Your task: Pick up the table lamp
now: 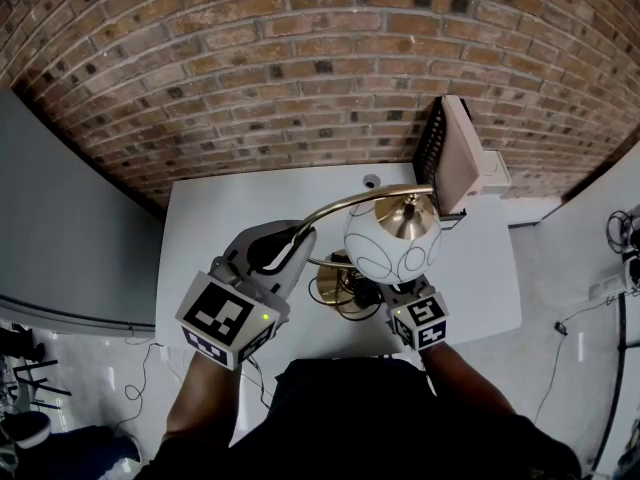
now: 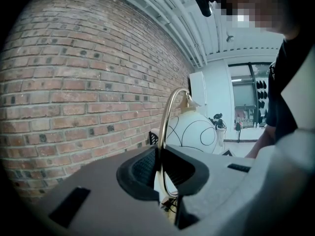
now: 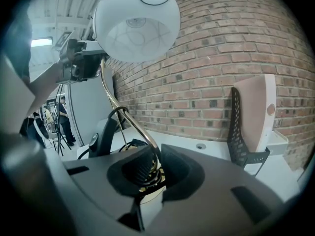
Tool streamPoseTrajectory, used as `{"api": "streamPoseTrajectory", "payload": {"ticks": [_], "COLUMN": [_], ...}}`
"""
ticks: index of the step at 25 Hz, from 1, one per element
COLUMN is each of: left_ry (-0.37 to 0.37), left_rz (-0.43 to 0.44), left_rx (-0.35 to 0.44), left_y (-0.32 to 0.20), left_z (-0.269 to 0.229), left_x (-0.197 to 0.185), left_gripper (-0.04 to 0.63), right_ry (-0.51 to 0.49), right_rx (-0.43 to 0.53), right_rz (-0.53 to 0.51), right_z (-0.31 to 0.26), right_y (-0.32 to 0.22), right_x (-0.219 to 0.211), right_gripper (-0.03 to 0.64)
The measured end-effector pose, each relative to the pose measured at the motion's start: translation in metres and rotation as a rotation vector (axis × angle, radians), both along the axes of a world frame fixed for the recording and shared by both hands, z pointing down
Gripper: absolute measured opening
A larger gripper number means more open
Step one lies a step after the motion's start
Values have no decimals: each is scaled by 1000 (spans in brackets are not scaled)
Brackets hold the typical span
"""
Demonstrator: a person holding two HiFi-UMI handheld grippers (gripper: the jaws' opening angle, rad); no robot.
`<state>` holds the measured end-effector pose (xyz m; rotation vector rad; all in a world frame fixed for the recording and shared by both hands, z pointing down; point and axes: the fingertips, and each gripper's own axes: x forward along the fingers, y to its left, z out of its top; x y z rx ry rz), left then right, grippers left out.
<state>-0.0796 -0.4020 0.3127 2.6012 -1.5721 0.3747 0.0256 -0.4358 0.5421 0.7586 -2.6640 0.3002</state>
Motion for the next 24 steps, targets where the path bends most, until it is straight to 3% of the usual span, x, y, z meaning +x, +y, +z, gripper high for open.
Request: {"api": "streamPoseTrajectory", "payload": {"ticks": [24], "left_ry": [-8], "left_rz": [7], "left_rx": [-9], "left_y": [-2], "left_z": [4], "left_x": [2], "left_gripper": [23], "right_ry": [15], "right_rx": [-1], "right_rz": [-3], "right_z": [3], "right_y": [-3], "right_x": [1], "right_gripper": [58]}}
